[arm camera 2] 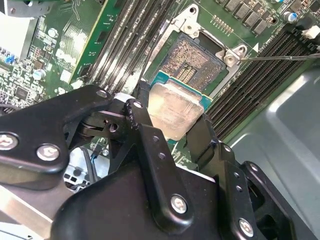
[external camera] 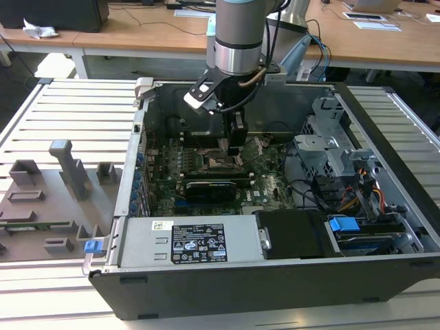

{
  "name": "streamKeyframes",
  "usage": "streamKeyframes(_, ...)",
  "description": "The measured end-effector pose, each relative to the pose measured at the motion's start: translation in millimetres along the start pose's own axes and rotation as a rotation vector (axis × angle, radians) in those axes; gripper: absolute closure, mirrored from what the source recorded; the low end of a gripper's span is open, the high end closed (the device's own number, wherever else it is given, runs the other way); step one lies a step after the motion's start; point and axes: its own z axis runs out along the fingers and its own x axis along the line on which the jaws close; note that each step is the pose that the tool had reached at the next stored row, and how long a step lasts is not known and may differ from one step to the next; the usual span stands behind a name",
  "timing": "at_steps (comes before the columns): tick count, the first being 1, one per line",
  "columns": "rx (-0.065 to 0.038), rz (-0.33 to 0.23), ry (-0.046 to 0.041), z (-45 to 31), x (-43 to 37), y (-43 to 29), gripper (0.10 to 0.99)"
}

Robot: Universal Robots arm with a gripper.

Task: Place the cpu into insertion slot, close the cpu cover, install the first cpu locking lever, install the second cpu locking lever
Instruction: 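Place the cpu into insertion slot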

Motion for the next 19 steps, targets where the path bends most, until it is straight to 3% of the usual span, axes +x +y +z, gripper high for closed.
streamKeyframes(9, 0.000, -0.001, -0.0003, 0.4, 2.2, -12.5, 0.545)
streamKeyframes(14, 0.000, -0.002, -0.0014, 0.8, 19.0, -12.0, 0.545)
streamKeyframes(19, 0.000, -0.012, -0.0009, 6.7, 19.9, -13.6, 0.545)
